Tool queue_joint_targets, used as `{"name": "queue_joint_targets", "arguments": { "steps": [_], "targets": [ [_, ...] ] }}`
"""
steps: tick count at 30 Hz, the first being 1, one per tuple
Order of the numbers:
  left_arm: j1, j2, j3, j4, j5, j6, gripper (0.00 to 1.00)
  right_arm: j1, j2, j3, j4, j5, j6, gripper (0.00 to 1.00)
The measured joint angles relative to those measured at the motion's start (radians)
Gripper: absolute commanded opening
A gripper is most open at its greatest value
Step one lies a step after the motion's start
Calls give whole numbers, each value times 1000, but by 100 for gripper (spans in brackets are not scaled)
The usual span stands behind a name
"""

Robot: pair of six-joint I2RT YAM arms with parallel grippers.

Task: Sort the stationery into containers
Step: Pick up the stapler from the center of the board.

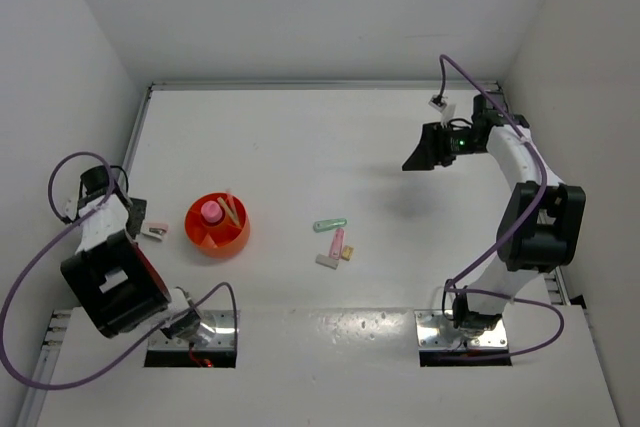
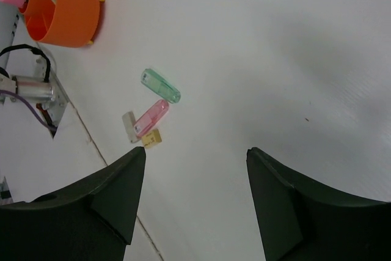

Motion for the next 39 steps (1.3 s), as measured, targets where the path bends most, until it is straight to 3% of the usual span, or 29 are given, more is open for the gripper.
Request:
{"name": "queue_joint_targets", "arguments": {
  "steps": [12,21,27,37,39],
  "targets": [
    [18,143,14,81,92,18,75,-8,6,-10,8,9,-9,68],
    [18,267,53,107,132,24,68,-8,7,-11,-3,2,-18,68],
    [18,275,60,116,138,24,50,-8,7,-11,-15,1,-27,66],
    [18,296,61,124,141,31,48,-8,6,-11,-31,-8,-41,66],
    [18,300,61,125,142,35,42,-8,6,-11,-36,-10,-43,66]
  ]
}}
